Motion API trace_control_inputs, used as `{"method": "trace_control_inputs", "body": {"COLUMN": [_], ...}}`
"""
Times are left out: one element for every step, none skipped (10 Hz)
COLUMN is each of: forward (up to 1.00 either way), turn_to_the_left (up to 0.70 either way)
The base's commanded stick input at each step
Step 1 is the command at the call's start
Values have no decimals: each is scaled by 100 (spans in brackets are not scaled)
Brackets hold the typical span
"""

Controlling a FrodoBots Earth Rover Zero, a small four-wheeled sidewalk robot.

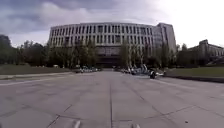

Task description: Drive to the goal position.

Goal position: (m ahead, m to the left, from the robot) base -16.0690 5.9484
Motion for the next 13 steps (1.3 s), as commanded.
{"method": "trace_control_inputs", "body": {"forward": [100, 100, 100, 100, 100, 100, 100, 100, 100, 100, 100, 100, 100], "turn_to_the_left": [0, 0, 0, 0, 0, 0, 0, 0, 0, 0, 0, 0, 0]}}
